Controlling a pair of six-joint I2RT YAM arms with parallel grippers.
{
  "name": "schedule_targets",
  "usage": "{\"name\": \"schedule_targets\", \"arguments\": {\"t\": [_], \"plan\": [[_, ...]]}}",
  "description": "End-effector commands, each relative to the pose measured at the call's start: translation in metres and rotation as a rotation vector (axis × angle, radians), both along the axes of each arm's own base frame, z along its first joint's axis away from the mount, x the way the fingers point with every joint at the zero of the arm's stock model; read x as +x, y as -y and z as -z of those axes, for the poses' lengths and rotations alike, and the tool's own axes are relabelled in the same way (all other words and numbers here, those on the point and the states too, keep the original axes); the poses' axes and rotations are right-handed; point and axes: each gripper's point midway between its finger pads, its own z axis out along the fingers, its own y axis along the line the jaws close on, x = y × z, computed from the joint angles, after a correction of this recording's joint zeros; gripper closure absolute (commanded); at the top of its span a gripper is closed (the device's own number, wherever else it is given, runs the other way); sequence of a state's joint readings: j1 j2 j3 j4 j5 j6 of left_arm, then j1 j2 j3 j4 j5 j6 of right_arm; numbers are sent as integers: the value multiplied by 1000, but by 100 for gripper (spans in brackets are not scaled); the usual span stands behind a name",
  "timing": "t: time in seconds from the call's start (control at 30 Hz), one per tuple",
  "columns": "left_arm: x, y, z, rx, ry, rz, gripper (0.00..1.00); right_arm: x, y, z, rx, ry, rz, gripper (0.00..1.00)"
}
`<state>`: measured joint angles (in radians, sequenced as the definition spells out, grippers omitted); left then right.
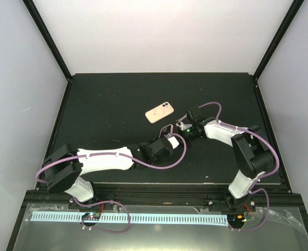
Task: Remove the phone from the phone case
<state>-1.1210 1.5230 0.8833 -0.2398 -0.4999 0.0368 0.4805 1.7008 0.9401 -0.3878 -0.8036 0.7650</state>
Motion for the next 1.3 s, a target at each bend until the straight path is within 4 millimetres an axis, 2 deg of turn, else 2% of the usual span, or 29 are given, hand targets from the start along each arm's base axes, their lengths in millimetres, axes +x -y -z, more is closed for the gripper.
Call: {"name": "schedule_targets", "arguments": {"t": [0.0,0.1,0.2,0.3,0.47,0.6,0.87,0.97,1.03,1.27], "plan": [[18,0,-26,-39,99,-79,46,-4,-6,-18,69,24,-35,99],[25,-6,-22,2,141,-116,47,-7,-10,-28,120,22,-47,99],[32,-16,-24,52,212,-178,55,-12,-16,-41,210,-2,-45,99],[34,-19,-29,46,246,-209,71,-13,-17,-50,224,20,-53,99],[33,-24,-47,-11,269,-248,97,-9,-13,-49,187,52,-45,99],[31,-30,-65,-84,280,-281,99,-2,-3,-39,79,121,-31,99],[30,-50,-109,-252,291,-378,98,17,31,-22,-189,278,3,99],[29,-55,-118,-307,278,-397,98,23,38,-25,-235,319,8,99],[26,-60,-135,-377,274,-398,98,27,42,-27,-261,340,19,99],[17,-72,-155,-469,257,-381,98,39,48,-38,-283,399,35,99]]}}
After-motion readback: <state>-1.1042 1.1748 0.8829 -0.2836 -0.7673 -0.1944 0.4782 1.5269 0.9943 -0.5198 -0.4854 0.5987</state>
